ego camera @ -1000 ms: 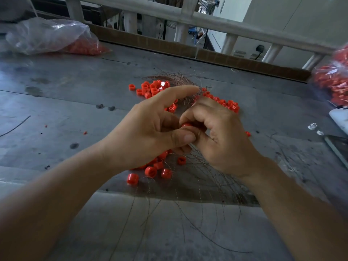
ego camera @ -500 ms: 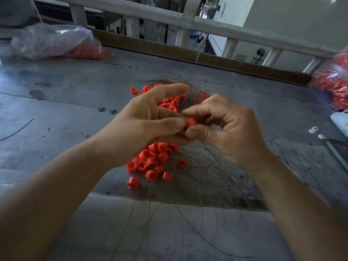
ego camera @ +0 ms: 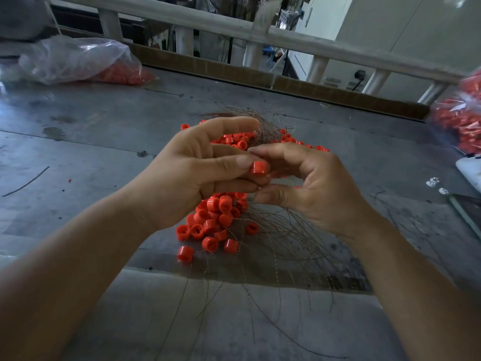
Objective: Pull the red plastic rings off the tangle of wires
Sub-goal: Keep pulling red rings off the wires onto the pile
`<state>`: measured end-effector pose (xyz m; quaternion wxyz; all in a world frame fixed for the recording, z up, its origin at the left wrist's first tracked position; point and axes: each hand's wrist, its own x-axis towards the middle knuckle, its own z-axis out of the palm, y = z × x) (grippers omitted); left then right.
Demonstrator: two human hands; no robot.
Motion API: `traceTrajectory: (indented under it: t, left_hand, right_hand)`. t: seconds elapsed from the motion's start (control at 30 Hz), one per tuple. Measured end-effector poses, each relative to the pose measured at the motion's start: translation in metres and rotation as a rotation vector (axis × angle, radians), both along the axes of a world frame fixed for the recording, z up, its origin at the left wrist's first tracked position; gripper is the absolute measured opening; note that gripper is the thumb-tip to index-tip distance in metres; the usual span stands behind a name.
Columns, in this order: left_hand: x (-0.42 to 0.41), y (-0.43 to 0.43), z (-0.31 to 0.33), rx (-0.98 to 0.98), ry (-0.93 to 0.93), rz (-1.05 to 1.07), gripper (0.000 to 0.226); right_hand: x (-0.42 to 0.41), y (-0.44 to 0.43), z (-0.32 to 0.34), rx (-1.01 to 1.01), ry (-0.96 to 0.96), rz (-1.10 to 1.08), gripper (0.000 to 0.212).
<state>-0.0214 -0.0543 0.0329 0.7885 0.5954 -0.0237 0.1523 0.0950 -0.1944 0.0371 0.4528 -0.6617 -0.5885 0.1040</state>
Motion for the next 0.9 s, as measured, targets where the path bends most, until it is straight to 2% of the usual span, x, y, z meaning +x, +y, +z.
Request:
traceTrajectory:
  t: [0.23,0.37,0.47,0.53,0.6,0.77,0.9]
  left_hand:
    - [0.000,0.004,0.003,0.004,-0.057,0.058,0.049]
    - [0.001,0.007,0.001,0.078,-0.027,0.207,0.029]
    - [0.002,0.010,-0.002,0.353,0.059,0.381,0.018]
    - [0.004,0.011,-0.007,0.599,0.121,0.457,0.029]
    - [0.005,0.012,-0.012,0.741,0.174,0.478,0.038]
    - [0.011,0.019,-0.022,0.824,0.246,0.540,0.034]
    - [0.017,0.025,-0.027,0.883,0.266,0.676,0.031]
  right_hand:
    - [0.002,-0.002,0.002,0.015,-0.017,-0.076,0.021]
    - [0.007,-0.005,0.007,0.012,-0.087,-0.194,0.019]
    - [0.010,-0.005,0.007,-0.088,-0.148,-0.238,0.015]
    - [0.011,-0.005,0.005,-0.187,-0.182,-0.236,0.006]
    - [0.011,-0.003,0.001,-0.253,-0.215,-0.231,0.005]
    - [0.015,-0.001,-0.006,-0.382,-0.280,-0.200,0.006]
    - [0.019,-0.003,-0.006,-0.372,-0.251,-0.234,0.008]
